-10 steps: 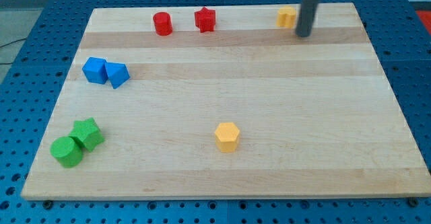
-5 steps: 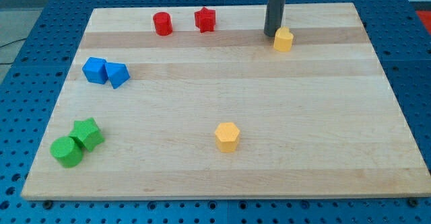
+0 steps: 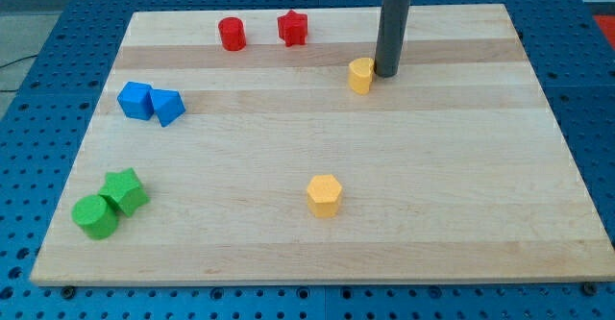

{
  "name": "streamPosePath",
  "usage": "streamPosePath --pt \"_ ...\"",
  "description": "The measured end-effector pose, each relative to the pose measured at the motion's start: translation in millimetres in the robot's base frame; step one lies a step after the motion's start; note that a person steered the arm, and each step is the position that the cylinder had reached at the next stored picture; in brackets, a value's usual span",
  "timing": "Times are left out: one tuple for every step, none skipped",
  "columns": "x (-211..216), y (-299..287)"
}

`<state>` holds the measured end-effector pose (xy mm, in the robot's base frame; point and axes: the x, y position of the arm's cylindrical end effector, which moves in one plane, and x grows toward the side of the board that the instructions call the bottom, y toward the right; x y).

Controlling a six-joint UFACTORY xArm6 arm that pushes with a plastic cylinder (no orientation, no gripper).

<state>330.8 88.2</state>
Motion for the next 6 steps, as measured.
streamPosePath --pt "32 -62" --pt "63 -113" --pt "27 -113" --pt "59 -173" --pt "100 -173" --pt "96 -163"
